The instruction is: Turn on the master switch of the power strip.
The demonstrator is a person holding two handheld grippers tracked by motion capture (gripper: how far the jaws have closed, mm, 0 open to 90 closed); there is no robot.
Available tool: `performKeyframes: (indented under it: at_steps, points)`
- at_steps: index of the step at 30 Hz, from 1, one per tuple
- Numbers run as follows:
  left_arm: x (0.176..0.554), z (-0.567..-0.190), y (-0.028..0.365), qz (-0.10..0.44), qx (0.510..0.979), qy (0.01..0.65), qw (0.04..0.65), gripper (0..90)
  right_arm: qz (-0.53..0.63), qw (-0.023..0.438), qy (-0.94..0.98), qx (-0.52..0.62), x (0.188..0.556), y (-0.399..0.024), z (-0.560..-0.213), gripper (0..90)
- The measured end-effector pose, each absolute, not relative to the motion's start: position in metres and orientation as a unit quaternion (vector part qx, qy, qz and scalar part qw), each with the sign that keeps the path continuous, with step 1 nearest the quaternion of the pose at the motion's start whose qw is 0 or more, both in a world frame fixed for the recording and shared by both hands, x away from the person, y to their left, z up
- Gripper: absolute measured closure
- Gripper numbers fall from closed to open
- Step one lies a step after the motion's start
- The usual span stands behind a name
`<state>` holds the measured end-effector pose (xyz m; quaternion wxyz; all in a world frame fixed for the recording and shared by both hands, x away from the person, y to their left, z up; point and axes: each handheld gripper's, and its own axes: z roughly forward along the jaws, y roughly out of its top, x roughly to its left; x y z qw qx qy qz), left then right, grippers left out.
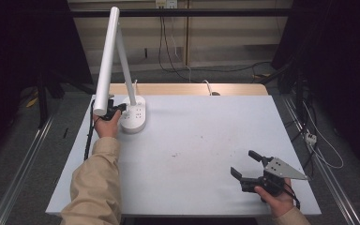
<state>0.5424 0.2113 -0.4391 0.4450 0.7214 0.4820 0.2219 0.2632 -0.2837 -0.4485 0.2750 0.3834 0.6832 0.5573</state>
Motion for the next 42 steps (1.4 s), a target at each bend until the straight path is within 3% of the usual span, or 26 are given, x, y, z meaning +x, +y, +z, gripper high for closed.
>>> performKeyframes:
  at_steps: [42]
  points:
    - [0.574, -0.449, 0.204, 0.242, 0.727, 0.485, 0.421, 90.0, 0.56, 0.272, 0.683, 0.381, 0.264, -0.284, -0.448, 7.4]
